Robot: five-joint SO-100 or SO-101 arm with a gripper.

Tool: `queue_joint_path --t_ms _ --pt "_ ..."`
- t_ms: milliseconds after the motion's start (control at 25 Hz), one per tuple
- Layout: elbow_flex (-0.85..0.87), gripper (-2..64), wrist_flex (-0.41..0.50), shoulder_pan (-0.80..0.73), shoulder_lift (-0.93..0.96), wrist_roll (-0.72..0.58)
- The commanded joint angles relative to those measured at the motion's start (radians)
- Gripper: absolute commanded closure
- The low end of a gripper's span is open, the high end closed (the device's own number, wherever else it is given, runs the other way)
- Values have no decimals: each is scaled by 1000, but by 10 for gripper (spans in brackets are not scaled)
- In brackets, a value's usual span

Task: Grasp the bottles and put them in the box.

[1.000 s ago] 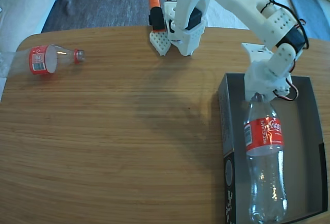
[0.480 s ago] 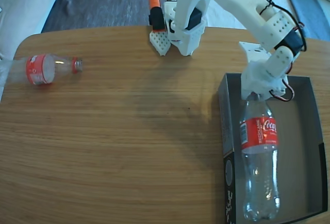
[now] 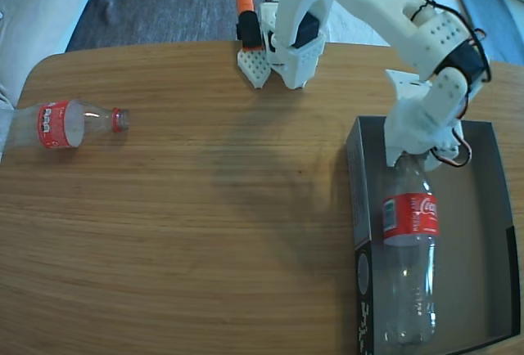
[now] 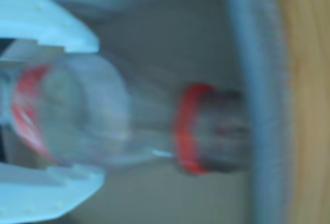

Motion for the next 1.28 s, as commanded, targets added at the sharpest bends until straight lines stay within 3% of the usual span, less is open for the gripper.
queue_joint_path --t_ms 0,120,320,600,960,1240 --pt "-124 359 64 34 35 8" --pt "-235 359 118 80 35 41" --pt "-408 359 175 209 35 270" --pt "-440 359 253 466 55 405" --pt "-195 359 245 716 273 387" --pt "46 359 253 923 449 170"
